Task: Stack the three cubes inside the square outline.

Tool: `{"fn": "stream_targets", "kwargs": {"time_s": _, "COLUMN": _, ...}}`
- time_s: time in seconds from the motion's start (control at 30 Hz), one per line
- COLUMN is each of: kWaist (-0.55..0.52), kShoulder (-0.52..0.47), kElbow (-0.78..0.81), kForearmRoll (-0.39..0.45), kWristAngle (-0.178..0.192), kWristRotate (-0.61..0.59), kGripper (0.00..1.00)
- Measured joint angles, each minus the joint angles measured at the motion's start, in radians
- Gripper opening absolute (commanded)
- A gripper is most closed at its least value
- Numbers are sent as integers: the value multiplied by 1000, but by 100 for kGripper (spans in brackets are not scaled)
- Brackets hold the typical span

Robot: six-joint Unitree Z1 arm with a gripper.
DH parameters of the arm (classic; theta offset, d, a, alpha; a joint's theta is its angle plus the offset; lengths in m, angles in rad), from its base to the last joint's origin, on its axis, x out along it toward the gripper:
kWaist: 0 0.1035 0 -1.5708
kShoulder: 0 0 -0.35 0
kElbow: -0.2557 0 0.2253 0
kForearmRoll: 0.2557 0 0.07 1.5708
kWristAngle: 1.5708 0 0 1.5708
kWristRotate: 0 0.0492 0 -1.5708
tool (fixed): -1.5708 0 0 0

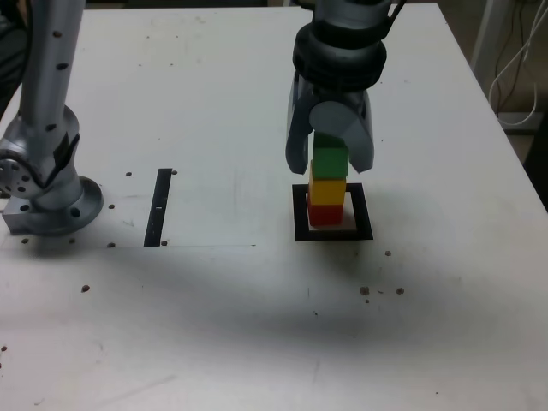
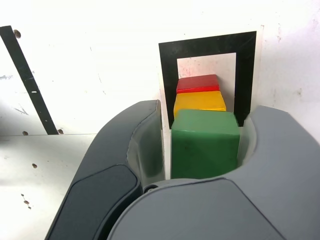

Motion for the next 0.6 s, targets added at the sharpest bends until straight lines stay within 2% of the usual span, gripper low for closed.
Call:
{"fn": "stream_targets", "kwargs": {"time_s": 0.07, "kWaist": 0, "kShoulder": 0, "kElbow": 2, "kForearmRoll": 0, "kWristAngle": 0, "kWristRotate": 0, "kGripper": 99}}
{"fn": "stream_targets", "kwargs": {"time_s": 0.2, "kWaist": 0, "kShoulder": -3, "kElbow": 7, "kForearmRoll": 6, "kWristAngle": 5, "kWristRotate": 0, "kGripper": 99}}
{"fn": "stream_targets", "kwargs": {"time_s": 0.43, "kWaist": 0, "kShoulder": -80, "kElbow": 19, "kForearmRoll": 78, "kWristAngle": 48, "kWristRotate": -7, "kGripper": 100}}
{"fn": "stream_targets", "kwargs": {"time_s": 0.6, "kWaist": 0, "kShoulder": -91, "kElbow": 20, "kForearmRoll": 88, "kWristAngle": 43, "kWristRotate": -7, "kGripper": 100}}
